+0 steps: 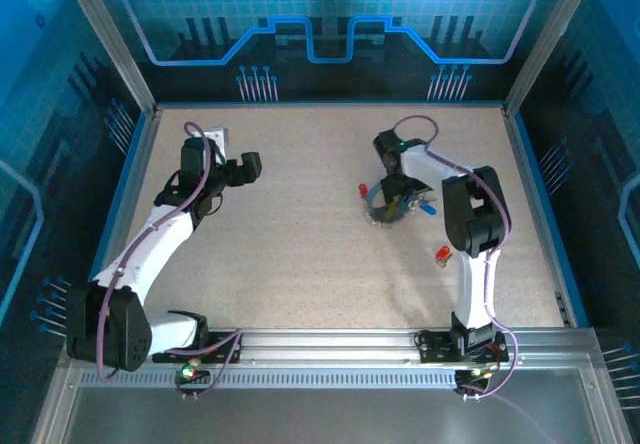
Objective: Put the keys on the keyring
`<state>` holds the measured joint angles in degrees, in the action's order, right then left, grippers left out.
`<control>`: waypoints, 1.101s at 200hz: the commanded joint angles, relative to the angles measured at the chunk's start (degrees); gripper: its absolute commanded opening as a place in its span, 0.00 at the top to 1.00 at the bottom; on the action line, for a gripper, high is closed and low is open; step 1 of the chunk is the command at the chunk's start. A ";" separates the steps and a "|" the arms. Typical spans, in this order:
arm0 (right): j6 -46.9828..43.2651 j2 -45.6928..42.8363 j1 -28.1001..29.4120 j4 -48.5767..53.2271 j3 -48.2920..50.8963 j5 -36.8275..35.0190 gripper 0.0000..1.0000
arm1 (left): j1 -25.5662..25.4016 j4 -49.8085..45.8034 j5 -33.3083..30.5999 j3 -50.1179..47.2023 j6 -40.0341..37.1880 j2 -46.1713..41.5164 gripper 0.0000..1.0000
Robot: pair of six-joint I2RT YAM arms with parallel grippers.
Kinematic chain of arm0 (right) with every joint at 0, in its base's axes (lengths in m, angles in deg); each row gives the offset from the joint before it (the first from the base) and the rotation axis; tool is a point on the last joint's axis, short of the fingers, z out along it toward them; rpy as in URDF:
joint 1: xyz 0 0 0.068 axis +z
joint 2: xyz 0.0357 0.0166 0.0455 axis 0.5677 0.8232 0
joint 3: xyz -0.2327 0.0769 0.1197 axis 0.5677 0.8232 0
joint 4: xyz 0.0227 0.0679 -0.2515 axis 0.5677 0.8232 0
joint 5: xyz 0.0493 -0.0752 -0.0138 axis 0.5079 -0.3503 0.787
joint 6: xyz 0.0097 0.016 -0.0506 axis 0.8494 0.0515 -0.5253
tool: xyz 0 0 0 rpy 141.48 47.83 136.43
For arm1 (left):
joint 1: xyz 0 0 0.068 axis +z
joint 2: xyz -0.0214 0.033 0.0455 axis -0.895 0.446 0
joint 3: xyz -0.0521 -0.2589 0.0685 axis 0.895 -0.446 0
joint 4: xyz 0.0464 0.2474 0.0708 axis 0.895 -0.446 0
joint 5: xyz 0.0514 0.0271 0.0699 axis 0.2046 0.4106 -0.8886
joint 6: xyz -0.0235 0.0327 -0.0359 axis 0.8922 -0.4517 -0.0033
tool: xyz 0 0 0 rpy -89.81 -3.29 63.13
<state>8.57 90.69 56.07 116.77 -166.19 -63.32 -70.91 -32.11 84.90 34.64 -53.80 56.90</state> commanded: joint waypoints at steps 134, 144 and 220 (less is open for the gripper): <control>10.33 -18.75 24.23 -1.46 9.09 9.81 0.00 | -2.40 0.23 -0.35 -0.96 0.02 2.61 0.01; 12.45 -23.55 21.34 -2.91 14.42 10.89 0.01 | -3.45 -0.39 -0.47 -0.39 -0.91 2.76 0.01; 24.51 -48.88 -8.46 -9.99 44.15 22.46 0.38 | -6.67 0.78 -2.83 -1.24 -3.53 0.87 0.01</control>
<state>28.24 45.56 53.55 110.81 -127.18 -48.22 -77.14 -32.02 83.61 34.31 -55.66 59.22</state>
